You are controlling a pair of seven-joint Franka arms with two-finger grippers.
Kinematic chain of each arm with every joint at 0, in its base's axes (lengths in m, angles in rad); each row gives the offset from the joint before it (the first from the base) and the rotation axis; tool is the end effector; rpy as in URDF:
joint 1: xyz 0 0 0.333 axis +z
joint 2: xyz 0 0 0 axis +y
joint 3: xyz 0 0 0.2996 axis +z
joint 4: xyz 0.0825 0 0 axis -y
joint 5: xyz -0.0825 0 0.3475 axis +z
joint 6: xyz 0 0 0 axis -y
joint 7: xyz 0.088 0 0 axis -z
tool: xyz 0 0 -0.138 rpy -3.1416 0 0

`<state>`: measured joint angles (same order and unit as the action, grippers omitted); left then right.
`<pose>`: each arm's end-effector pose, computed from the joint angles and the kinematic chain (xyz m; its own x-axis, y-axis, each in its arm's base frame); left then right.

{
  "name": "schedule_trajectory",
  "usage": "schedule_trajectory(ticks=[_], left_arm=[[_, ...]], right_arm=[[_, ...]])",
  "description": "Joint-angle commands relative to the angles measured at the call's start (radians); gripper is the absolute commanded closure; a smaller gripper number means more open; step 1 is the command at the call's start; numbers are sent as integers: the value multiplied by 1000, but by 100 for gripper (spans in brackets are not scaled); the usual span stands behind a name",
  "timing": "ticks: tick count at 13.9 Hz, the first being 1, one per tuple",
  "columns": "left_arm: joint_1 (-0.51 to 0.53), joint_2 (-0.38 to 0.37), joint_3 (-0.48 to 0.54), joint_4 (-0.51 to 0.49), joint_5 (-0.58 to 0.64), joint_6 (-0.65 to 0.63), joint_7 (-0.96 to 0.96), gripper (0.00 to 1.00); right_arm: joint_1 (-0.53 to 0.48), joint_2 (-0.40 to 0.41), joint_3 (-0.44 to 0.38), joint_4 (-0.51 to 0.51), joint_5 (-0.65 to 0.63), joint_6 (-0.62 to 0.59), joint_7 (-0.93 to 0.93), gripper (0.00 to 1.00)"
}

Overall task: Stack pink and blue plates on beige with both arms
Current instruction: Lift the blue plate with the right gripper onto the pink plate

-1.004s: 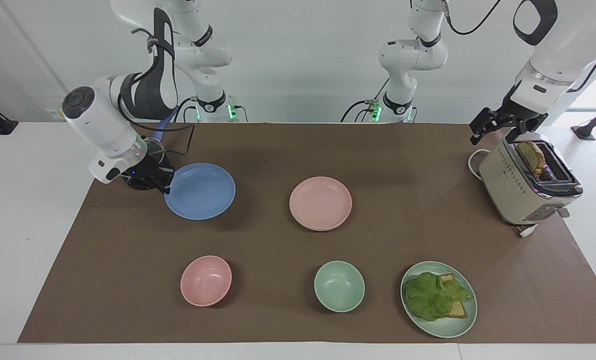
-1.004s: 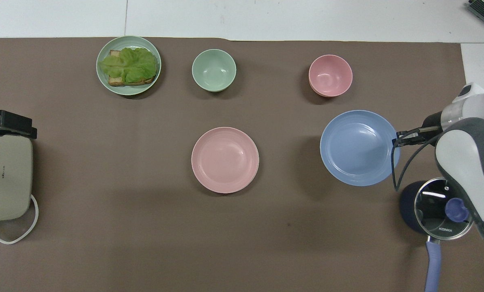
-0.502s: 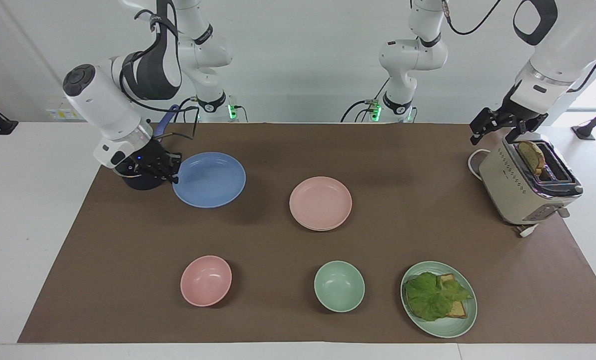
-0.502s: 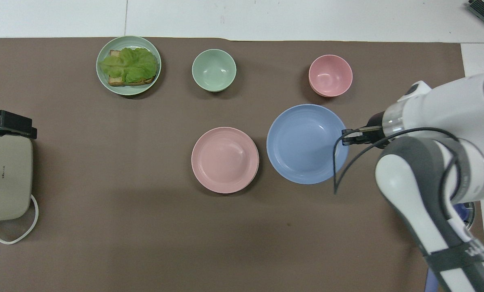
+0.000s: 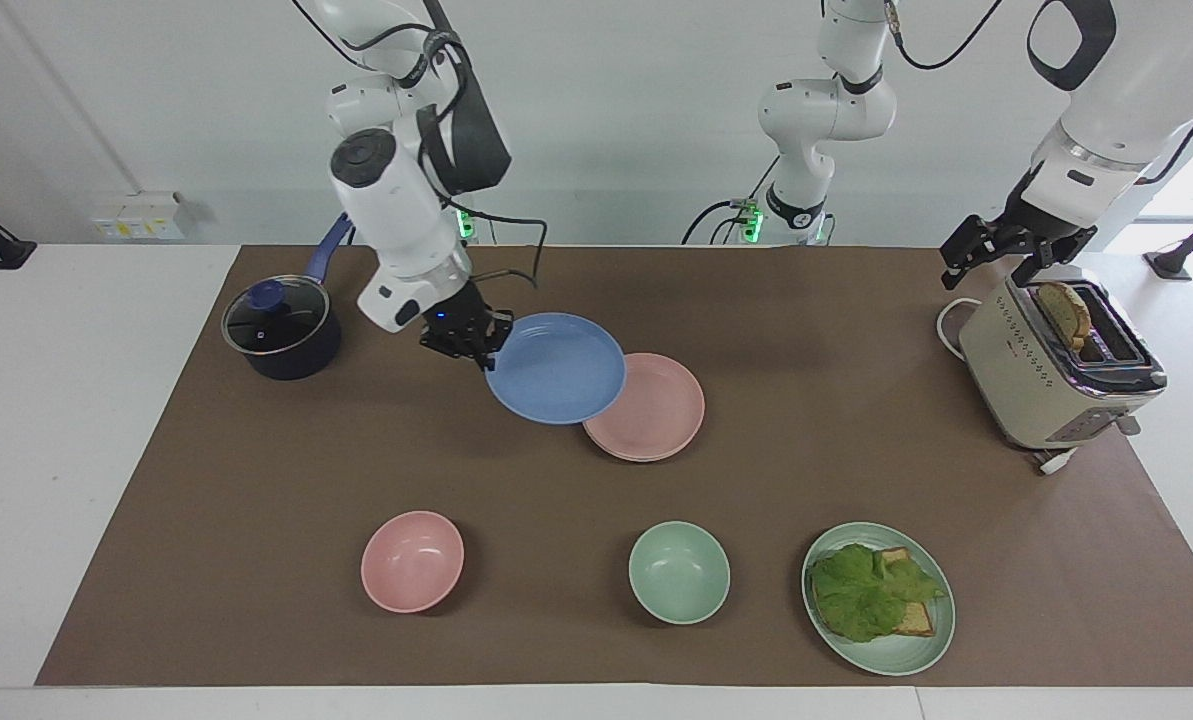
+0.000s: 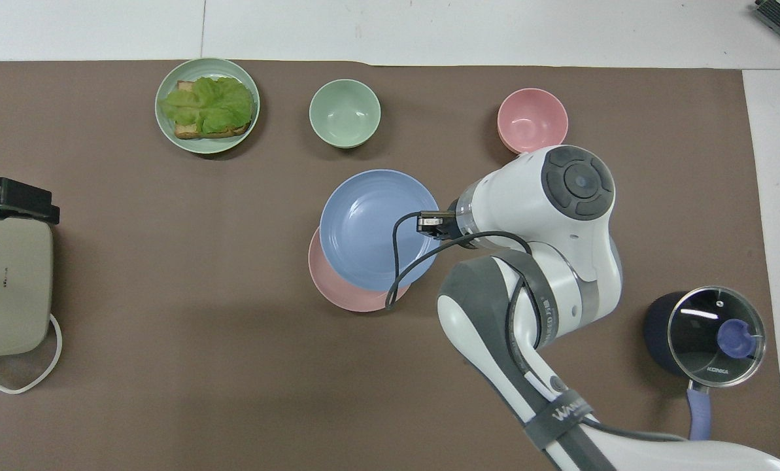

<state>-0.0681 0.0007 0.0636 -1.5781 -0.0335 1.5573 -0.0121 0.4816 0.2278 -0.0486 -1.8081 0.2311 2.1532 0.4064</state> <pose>0.5158 -0.0070 0.5725 0.9997 0.0071 -0.0219 0.0079 -0.9994 0.0332 0.5375 0.2670 0.3989 0.9958 -0.0897 0.0203 -0.0831 -0.9720 -0.2200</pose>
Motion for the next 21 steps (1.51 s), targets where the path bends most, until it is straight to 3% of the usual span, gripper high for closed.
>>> schedule_trajectory(ticks=[1,5,11,21], left_arm=[[11,-5,-10,3,15,-13,4,0],[11,-7,-10,3,15,-11,4,0],[11,-7,-10,3,15,-11,4,0],[11,-7,-10,3,15,-11,4,0]], right_arm=[[26,41,-4,30,16,33,38,100],[75,74,-4,15,17,60,51,100],[72,61,-5,-109,17,149,-61,100],[58,64,-4,-135,36,210,-68,100]])
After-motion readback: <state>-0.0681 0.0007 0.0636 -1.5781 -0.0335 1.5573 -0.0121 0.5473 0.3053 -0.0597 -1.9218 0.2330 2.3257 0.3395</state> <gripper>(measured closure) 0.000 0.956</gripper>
